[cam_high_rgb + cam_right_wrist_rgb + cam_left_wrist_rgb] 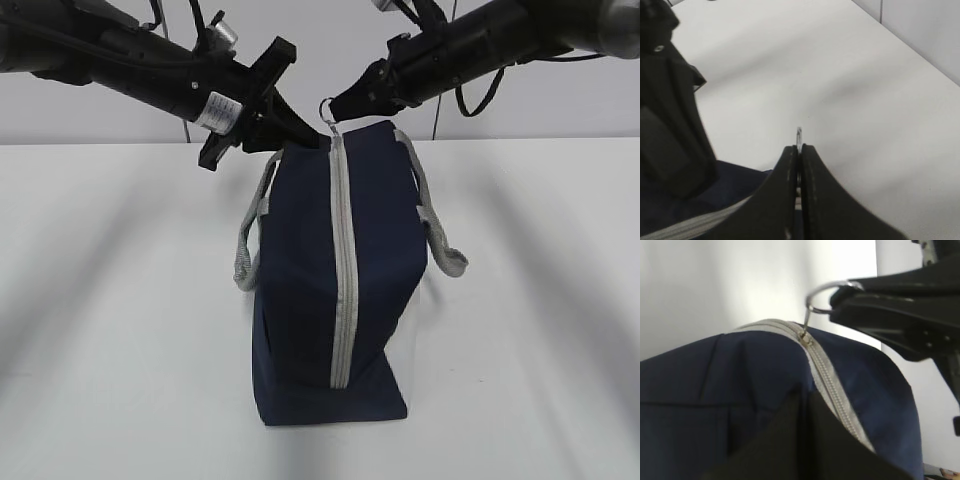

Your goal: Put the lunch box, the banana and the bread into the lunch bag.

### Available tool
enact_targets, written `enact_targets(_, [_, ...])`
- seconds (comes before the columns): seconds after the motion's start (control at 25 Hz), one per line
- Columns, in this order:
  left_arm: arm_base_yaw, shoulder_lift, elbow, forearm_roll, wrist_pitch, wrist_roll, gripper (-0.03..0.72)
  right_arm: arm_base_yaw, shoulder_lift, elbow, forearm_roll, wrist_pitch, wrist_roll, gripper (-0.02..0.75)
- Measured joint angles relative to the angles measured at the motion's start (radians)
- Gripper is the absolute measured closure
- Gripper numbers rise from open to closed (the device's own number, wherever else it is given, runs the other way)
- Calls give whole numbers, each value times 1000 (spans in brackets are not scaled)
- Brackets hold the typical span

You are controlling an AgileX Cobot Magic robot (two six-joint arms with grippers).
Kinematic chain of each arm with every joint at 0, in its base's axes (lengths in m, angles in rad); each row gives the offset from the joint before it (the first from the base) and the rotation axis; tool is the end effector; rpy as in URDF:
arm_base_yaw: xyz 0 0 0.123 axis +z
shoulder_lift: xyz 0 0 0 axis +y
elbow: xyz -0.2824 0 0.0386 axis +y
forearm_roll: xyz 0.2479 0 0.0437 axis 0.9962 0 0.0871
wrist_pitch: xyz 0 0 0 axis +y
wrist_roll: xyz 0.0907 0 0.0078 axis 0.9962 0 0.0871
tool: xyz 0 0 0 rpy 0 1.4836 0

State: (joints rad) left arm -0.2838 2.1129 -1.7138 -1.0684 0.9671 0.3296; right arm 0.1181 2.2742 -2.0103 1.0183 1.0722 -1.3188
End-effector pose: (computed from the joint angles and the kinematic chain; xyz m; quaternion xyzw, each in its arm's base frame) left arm 0.4253 -0.1925 0.2387 0.0426 0.8797 -0.4537 0.1355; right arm 0.4867 0.1263 0.2420 -0.4457 0.7551 0.3004 0.3753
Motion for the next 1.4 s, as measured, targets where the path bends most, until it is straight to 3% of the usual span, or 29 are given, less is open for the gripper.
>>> enact_targets(0.4, [0, -50, 0, -30, 46, 46, 681, 0, 32, 0, -20, -75, 76, 754])
enact_targets(0.72, [-3, -83, 0, -14, 50, 59, 683, 2, 32, -2, -166, -75, 219, 754])
enact_targets(0.96, [-3, -85, 0, -12, 57, 79, 683, 2, 32, -11, -134, -73, 237, 747])
enact_targets(1.04, [-3, -94, 0, 5, 60, 94, 683, 2, 32, -22, -98, -73, 237, 699])
enact_targets(1.2, [-3, -111, 0, 100, 30, 100, 622, 0, 25, -42, -60, -68, 244, 392])
enact_targets(1.28, [-3, -116, 0, 160, 3, 99, 508, -2, 5, -48, -60, -46, 255, 278])
enact_targets(1.4, [14, -117, 0, 228, -2, 78, 281, -2, -22, -51, -84, 10, 280, 215])
